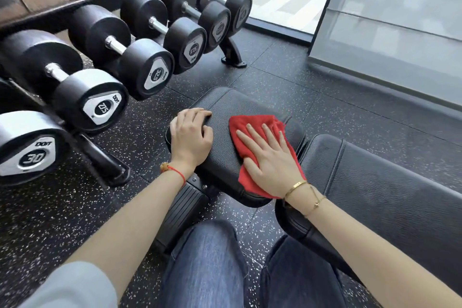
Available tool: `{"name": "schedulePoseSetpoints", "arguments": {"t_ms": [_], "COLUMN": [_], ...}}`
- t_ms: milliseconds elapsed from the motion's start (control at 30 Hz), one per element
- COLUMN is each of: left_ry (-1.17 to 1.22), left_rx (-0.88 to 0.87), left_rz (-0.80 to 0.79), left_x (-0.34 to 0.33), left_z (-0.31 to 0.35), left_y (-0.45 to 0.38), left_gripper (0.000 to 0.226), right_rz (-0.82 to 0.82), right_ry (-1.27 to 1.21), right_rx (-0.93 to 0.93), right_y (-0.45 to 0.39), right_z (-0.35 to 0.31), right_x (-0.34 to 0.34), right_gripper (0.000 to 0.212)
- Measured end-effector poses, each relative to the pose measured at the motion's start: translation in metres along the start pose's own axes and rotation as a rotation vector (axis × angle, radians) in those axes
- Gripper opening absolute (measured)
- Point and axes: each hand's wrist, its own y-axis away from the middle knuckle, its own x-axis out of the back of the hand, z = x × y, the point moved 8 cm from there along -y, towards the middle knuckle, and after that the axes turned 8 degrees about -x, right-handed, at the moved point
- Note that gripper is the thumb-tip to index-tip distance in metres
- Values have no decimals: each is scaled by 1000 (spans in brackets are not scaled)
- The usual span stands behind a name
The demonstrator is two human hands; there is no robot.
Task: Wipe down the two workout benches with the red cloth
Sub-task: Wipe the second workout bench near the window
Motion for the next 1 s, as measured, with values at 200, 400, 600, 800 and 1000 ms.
{"name": "schedulePoseSetpoints", "arguments": {"t_ms": [200,400,600,800,1000], "left_ry": [12,0,3,9,9], "left_rx": [-2,-1,-6,-3,10], "left_rz": [7,22,13,21,15], "left_x": [1,0,0,0,-2], "left_z": [1,-1,1,-1,-2], "left_y": [1,1,1,1,1], "left_gripper": [36,35,35,34,33], "right_rz": [14,14,8,10,-11], "right_ry": [-39,-39,-42,-67,-26], "right_rx": [-357,-141,-11,-252,-204], "right_y": [-56,-21,17,-53,-72], "right_z": [49,8,5,43,19], "right_x": [9,5,2,6,5], "right_gripper": [59,62,62,58,58]}}
